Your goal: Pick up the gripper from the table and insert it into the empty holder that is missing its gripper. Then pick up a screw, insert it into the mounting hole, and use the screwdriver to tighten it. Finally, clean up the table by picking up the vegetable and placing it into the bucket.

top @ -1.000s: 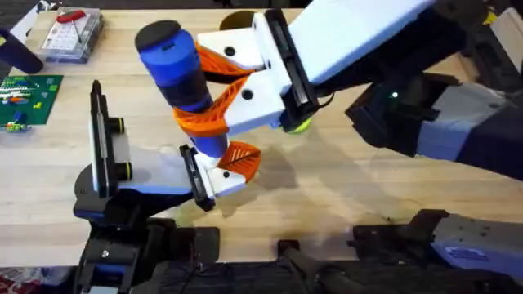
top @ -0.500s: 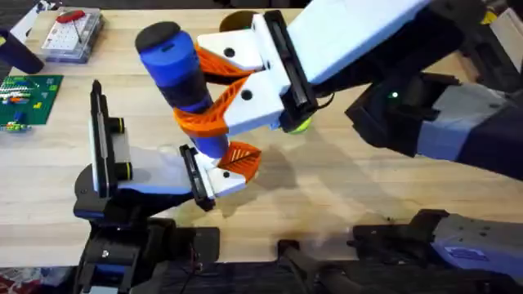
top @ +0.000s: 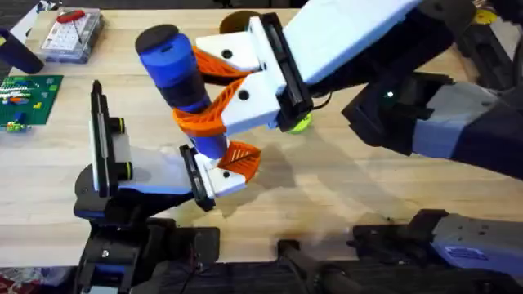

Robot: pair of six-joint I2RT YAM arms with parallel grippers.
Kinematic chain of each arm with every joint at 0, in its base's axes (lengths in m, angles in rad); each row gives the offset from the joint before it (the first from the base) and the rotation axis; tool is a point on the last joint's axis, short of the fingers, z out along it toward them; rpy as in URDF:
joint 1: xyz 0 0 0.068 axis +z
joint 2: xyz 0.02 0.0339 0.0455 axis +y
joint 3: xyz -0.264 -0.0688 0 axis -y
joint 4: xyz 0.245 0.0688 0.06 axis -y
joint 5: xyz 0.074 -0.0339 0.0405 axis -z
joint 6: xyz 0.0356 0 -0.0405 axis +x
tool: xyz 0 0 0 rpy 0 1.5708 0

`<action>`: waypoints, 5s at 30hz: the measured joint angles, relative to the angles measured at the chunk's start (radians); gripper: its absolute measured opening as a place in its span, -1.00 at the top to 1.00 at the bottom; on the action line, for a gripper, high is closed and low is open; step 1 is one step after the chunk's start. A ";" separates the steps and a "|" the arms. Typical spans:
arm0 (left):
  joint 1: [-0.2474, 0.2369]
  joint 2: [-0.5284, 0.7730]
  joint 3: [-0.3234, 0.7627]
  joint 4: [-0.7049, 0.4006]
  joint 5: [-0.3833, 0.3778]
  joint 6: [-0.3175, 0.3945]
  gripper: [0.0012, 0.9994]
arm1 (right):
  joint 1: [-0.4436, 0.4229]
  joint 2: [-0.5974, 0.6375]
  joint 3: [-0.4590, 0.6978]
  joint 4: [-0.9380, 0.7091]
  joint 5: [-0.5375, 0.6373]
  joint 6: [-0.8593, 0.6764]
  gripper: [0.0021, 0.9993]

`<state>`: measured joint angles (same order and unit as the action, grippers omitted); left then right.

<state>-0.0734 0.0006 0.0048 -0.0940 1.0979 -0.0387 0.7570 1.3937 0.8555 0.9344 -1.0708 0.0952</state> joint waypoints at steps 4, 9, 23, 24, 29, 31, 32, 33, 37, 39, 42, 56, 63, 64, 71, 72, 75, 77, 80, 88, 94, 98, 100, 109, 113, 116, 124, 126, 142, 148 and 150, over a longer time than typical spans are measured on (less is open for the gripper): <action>0.000 0.000 0.000 0.000 0.000 0.000 0.98 | 0.000 0.000 0.000 0.000 0.000 -0.002 0.90; 0.000 0.000 0.000 0.001 0.001 0.001 0.97 | 0.000 0.000 0.000 -0.001 0.000 -0.003 0.90; 0.000 0.000 0.000 0.001 0.001 0.000 0.98 | 0.000 0.001 0.000 0.000 0.000 -0.003 0.90; 0.000 0.000 0.000 0.001 0.000 0.000 0.98 | 0.000 0.001 0.000 0.009 0.000 0.002 0.90; 0.000 0.000 0.000 0.001 0.000 0.000 0.98 | 0.001 0.004 0.043 0.043 0.014 0.063 0.90; 0.000 0.000 0.000 0.001 0.000 0.000 0.98 | -0.004 0.004 0.123 -0.070 0.015 0.079 0.90; 0.000 0.000 0.000 0.001 0.000 0.000 0.98 | -0.009 0.005 0.172 -0.138 0.017 0.084 0.90; 0.000 0.000 0.000 0.001 0.000 0.000 0.98 | -0.014 0.004 0.223 -0.214 0.017 0.075 0.90; 0.000 0.000 0.000 0.001 -0.001 0.000 0.98 | -0.033 -0.001 0.437 -0.561 0.030 -0.025 0.90; 0.000 0.000 0.000 0.001 -0.002 0.000 0.98 | -0.036 -0.008 0.505 -0.711 0.046 -0.095 0.90; 0.000 0.000 0.000 0.001 -0.002 0.000 0.98 | -0.050 -0.018 0.559 -0.895 0.095 -0.197 0.90; 0.000 0.000 0.000 0.001 -0.003 0.000 0.98 | -0.398 0.064 0.584 -1.362 0.524 -0.680 0.90; 0.000 0.000 0.000 0.001 -0.003 0.000 0.98 | -0.468 0.253 0.588 -1.362 0.790 -0.802 0.90; 0.000 0.000 0.000 0.001 -0.003 0.000 0.98 | -0.471 0.283 0.588 -1.364 0.829 -0.809 0.90; 0.000 0.000 0.000 0.001 -0.003 0.000 0.98 | -0.475 0.448 0.589 -1.425 1.161 -0.907 0.90; 0.000 0.000 0.000 0.001 -0.003 0.000 0.98 | -0.476 0.463 0.589 -1.444 1.193 -0.932 0.90; 0.000 0.000 0.000 0.001 -0.003 0.000 0.98 | -0.483 0.488 0.589 -1.470 1.250 -0.982 0.90; 0.000 0.000 0.000 0.001 -0.003 0.000 0.98 | -0.486 0.491 0.588 -1.472 1.269 -1.011 0.90; 0.000 0.000 0.000 0.001 -0.003 0.000 0.98 | -0.494 0.491 0.584 -1.493 1.286 -1.067 0.90; 0.000 0.000 0.000 0.001 -0.003 0.000 0.98 | -0.553 0.490 0.459 -1.511 1.228 -1.171 0.90; 0.000 0.000 0.000 0.001 -0.003 0.000 0.98 | -0.578 0.491 0.409 -1.511 1.218 -1.263 0.90; 0.000 0.000 0.000 0.001 -0.003 0.000 0.98 | -0.573 0.491 0.410 -1.503 1.212 -1.286 0.90; 0.000 0.000 0.000 0.001 -0.003 0.000 0.98 | -0.571 0.491 0.410 -1.503 1.211 -1.293 0.90; 0.000 0.000 0.000 0.000 -0.003 -0.002 -0.94 | -0.567 0.467 0.412 -1.503 1.209 -1.299 -0.65; 0.000 0.000 0.000 0.042 -0.003 -0.008 -0.97 | -0.543 0.421 0.411 -1.512 1.209 -1.272 -0.99; 0.001 0.000 0.000 0.113 -0.028 -0.059 -0.97 | -0.517 0.352 0.411 -1.514 1.209 -1.215 -0.99; 0.059 0.004 0.056 0.027 -0.164 -0.123 -0.97 | -0.462 0.060 0.411 -1.518 1.208 -0.950 -0.99; 0.082 0.037 0.132 -0.051 -0.210 -0.113 -0.97 | -0.451 -0.021 0.411 -1.518 1.208 -0.874 -0.99; 0.156 0.737 0.808 -0.646 -0.637 0.051 -0.97 | -0.320 -0.521 0.411 -1.725 1.205 -0.520 -0.99; 0.157 0.932 0.864 -0.681 -0.773 0.058 -0.97 | -0.320 -0.625 0.412 -1.925 1.205 -0.467 -0.99; 0.156 0.984 0.864 -0.681 -0.810 0.059 -0.97 | -0.320 -0.638 0.412 -1.982 1.205 -0.457 -0.99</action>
<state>0.0830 0.9847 0.8688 -0.7750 0.2879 0.0200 0.4374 0.7559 1.2671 -1.0477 0.1337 -0.3621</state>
